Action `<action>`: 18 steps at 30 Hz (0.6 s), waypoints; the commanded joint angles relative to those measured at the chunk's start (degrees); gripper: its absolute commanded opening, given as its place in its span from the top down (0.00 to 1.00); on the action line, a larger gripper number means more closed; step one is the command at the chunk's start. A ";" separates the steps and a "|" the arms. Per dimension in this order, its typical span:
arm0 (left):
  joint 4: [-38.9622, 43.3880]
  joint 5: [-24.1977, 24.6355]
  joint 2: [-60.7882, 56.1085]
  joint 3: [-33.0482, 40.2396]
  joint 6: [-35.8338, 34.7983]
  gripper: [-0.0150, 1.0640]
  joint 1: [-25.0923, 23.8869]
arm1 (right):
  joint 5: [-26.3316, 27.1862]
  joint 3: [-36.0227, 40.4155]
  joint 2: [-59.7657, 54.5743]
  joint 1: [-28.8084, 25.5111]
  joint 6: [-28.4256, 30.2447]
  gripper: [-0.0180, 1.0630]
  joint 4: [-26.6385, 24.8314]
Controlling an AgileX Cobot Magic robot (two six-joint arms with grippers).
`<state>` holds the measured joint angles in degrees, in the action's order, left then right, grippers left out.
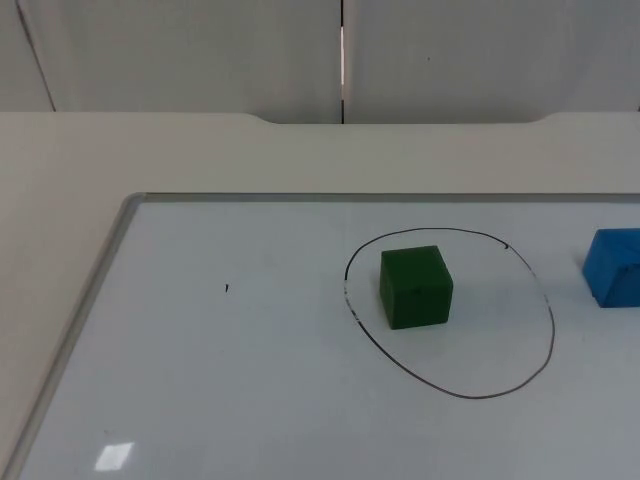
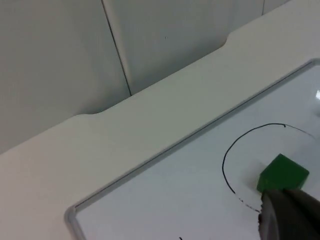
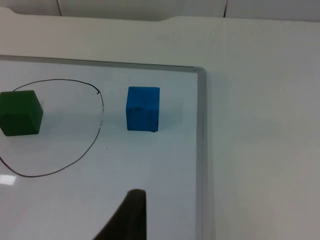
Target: Push the two cubes into the marked area.
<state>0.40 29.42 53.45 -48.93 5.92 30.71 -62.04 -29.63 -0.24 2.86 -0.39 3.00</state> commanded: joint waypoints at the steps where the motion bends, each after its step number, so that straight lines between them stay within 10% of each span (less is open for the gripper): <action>1: 0.14 0.04 -2.60 2.02 -0.87 0.99 -0.16 | 0.27 0.03 0.24 -0.29 -0.24 0.01 -0.17; 18: -0.99 12.40 -28.73 16.65 -7.08 0.99 -0.16 | 0.27 0.03 0.24 -0.29 -0.24 0.01 -0.17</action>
<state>0.00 39.15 28.30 -33.90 0.00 30.71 -62.04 -29.63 -0.24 2.86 -0.39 3.00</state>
